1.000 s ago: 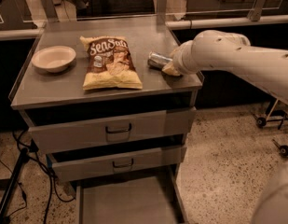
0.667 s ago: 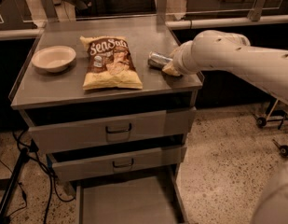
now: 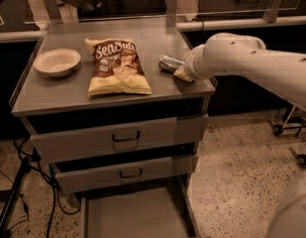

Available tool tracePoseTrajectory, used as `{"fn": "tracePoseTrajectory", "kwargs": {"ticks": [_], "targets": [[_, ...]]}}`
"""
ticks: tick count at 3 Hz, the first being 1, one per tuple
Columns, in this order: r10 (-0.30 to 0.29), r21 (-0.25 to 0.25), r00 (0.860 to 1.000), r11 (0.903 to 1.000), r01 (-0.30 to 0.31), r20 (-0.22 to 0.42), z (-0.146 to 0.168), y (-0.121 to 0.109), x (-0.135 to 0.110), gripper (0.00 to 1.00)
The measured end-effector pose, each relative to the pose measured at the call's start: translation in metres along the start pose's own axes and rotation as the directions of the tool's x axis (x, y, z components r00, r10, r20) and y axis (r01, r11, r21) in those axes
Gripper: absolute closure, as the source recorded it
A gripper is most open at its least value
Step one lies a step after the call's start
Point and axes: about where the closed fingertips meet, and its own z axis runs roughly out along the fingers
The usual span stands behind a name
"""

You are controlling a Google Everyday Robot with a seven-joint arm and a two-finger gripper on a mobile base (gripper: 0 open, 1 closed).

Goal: Pick redbull can from bottom drawer and place on counter

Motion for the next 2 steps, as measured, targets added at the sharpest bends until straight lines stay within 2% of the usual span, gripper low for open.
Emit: {"fn": "tracePoseTrajectory", "kwargs": {"ticks": [1,2], "targets": [[0.0,0.0,1.0,1.0,0.0,0.0,0.0,0.0,0.0,0.11],[0.0,0.0,1.0,1.0,0.0,0.0,0.0,0.0,0.0,0.0]]}}
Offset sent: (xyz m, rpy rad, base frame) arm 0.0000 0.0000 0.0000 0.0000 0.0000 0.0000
